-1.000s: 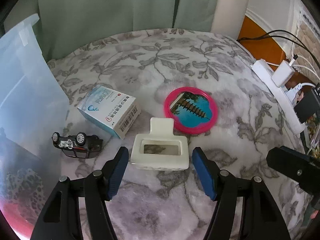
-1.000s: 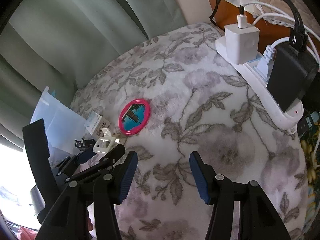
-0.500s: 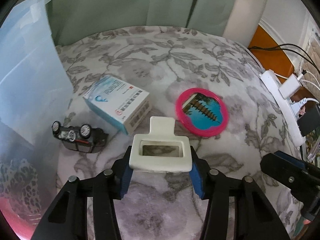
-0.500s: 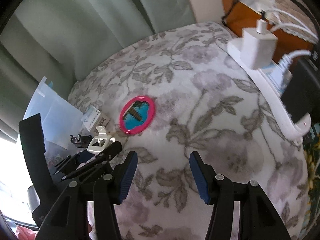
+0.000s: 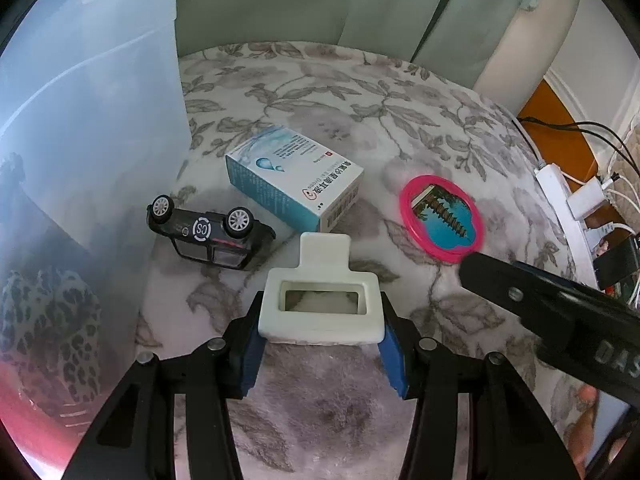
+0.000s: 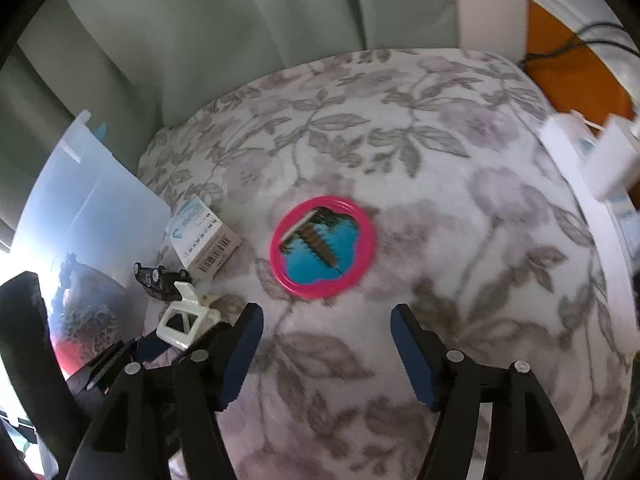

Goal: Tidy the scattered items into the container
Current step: 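Grasp the white clip with the left tool while the right tool grasps the pink mirror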

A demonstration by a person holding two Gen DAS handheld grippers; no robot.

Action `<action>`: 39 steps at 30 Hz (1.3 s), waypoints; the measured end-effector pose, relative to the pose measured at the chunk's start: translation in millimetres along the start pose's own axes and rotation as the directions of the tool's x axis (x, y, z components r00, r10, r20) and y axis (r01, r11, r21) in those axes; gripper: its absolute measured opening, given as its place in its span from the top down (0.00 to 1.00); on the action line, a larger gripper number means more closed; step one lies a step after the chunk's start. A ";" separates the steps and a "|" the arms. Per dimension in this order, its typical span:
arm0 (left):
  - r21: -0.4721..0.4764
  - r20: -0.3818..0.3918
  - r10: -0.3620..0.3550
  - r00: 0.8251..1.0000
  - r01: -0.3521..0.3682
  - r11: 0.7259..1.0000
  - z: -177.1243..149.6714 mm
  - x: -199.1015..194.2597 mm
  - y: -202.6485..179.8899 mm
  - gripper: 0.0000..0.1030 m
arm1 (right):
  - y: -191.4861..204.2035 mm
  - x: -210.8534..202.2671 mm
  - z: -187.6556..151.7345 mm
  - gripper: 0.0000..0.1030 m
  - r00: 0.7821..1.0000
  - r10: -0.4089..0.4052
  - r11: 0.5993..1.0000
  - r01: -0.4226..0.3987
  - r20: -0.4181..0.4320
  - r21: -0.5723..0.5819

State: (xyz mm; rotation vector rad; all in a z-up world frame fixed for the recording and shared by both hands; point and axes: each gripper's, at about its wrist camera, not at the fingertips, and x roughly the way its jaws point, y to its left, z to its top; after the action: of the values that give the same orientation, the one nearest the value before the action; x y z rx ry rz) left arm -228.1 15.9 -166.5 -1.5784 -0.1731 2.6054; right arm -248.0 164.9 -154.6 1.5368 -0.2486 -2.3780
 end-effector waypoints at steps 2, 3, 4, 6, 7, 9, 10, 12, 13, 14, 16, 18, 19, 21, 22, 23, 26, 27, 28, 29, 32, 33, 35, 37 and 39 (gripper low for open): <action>-0.003 0.002 -0.005 1.000 0.005 1.000 -0.7 0.1 0.8 0.49 | 5.2 5.8 5.1 0.30 1.000 -0.016 1.000 0.016 -0.006 -0.022; -0.005 0.003 -0.007 1.000 0.007 1.000 -1.0 0.1 1.1 0.49 | 7.3 9.1 7.4 0.29 1.000 -0.025 0.999 0.025 -0.010 -0.032; -0.006 0.004 -0.008 1.000 0.008 1.000 -1.3 -0.4 1.3 0.49 | 8.8 12.7 9.4 0.28 0.999 -0.031 0.999 0.031 -0.017 -0.040; -0.006 0.005 -0.011 1.000 0.011 1.000 -1.2 -0.7 1.5 0.49 | 10.5 18.8 12.9 0.27 0.999 -0.043 0.998 0.042 -0.025 -0.046; -0.007 0.006 -0.013 1.000 0.013 1.000 -1.2 -0.6 1.8 0.49 | 11.1 20.9 14.4 0.26 0.999 -0.047 0.998 0.046 -0.026 -0.046; -0.002 0.008 -0.015 1.000 0.015 1.000 -1.0 -0.6 1.8 0.49 | 13.1 24.4 18.1 0.24 0.998 -0.058 0.997 0.057 -0.020 -0.044; 0.002 0.009 -0.015 1.000 0.015 1.000 -1.0 -0.6 1.7 0.49 | 14.3 25.7 19.6 0.24 0.998 -0.064 0.997 0.063 -0.015 -0.047; 0.006 0.010 -0.016 1.000 0.016 1.000 -0.9 -0.8 1.7 0.49 | 17.8 29.1 21.9 0.21 0.997 -0.076 0.996 0.075 -0.015 -0.057; 0.004 0.010 -0.018 1.000 0.018 1.000 -0.8 -1.0 1.9 0.49 | 19.3 30.3 22.9 0.19 0.997 -0.079 0.995 0.078 -0.017 -0.062; 0.002 0.010 -0.021 1.000 0.021 1.000 -0.9 -1.0 2.1 0.49 | 20.9 31.6 24.0 0.16 0.997 -0.080 0.995 0.079 -0.017 -0.065; 0.000 0.011 -0.025 1.000 0.025 1.000 -0.9 -0.8 2.6 0.49 | 23.6 34.8 25.8 0.15 0.996 -0.093 0.993 0.092 -0.014 -0.068; -0.002 0.011 -0.029 1.000 0.029 1.000 -1.1 -0.8 3.0 0.49 | 26.0 37.7 27.4 0.13 0.994 -0.111 0.992 0.110 -0.011 -0.070; -0.003 0.012 -0.031 0.999 0.031 1.000 -1.3 -0.9 3.2 0.49 | 27.4 39.0 28.1 0.13 0.993 -0.121 0.990 0.120 -0.009 -0.074; -0.004 0.012 -0.034 0.999 0.034 0.999 -1.4 -0.5 3.3 0.49 | 30.8 41.7 29.4 0.13 0.989 -0.150 0.985 0.149 -0.010 -0.089; -0.004 0.011 -0.035 0.999 0.035 0.999 -1.4 -0.2 3.3 0.49 | 32.1 42.9 29.8 0.13 0.986 -0.164 0.982 0.162 -0.011 -0.095; -0.003 0.011 -0.035 0.999 0.035 0.999 -1.4 0.1 3.2 0.49 | 33.2 43.7 30.0 0.13 0.984 -0.176 0.980 0.174 -0.012 -0.099; -0.001 0.013 -0.039 0.999 0.039 0.999 -1.5 0.1 3.8 0.49 | 37.7 46.6 30.4 0.13 0.977 -0.212 0.971 0.208 -0.018 -0.119; 0.000 0.014 -0.040 0.999 0.040 0.999 -1.5 0.2 4.1 0.49 | 39.4 47.7 30.5 0.14 0.974 -0.224 0.967 0.220 -0.020 -0.128; 0.001 0.014 -0.041 0.999 0.041 0.999 -1.5 0.3 4.4 0.49 | 40.8 48.5 30.6 0.14 0.972 -0.234 0.964 0.229 -0.021 -0.136; 0.001 0.014 -0.041 0.999 0.041 0.999 -1.3 0.5 4.7 0.49 | 41.7 49.0 30.8 0.14 0.970 -0.242 0.961 0.237 -0.020 -0.142; 0.002 0.015 -0.041 0.999 0.041 0.999 -1.0 0.9 5.1 0.49 | 42.4 49.1 31.8 0.15 0.967 -0.254 0.957 0.249 -0.018 -0.147; 0.002 0.015 -0.041 0.999 0.041 0.999 -1.0 1.0 5.1 0.49 | 42.1 48.5 32.1 0.17 0.966 -0.257 0.957 0.253 -0.016 -0.144; 0.002 0.015 -0.042 0.999 0.042 0.999 -0.8 1.6 6.0 0.49 | 40.9 46.8 32.9 0.22 0.965 -0.263 0.956 0.259 -0.010 -0.138; 0.001 0.015 -0.044 0.999 0.044 0.999 -0.4 2.2 7.1 0.49 | 38.2 44.1 33.9 0.26 0.965 -0.263 0.957 0.260 -0.005 -0.127; -0.010 0.017 -0.038 0.999 0.039 0.999 -3.5 -0.9 3.2 0.49 | 35.9 42.0 34.8 0.27 0.967 -0.256 0.960 0.253 -0.006 -0.121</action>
State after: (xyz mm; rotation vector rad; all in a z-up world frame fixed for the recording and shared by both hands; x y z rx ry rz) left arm -224.7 12.8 -167.9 -1.5404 -0.2164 2.5939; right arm -290.2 116.3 -165.4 1.6223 0.1025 -2.5133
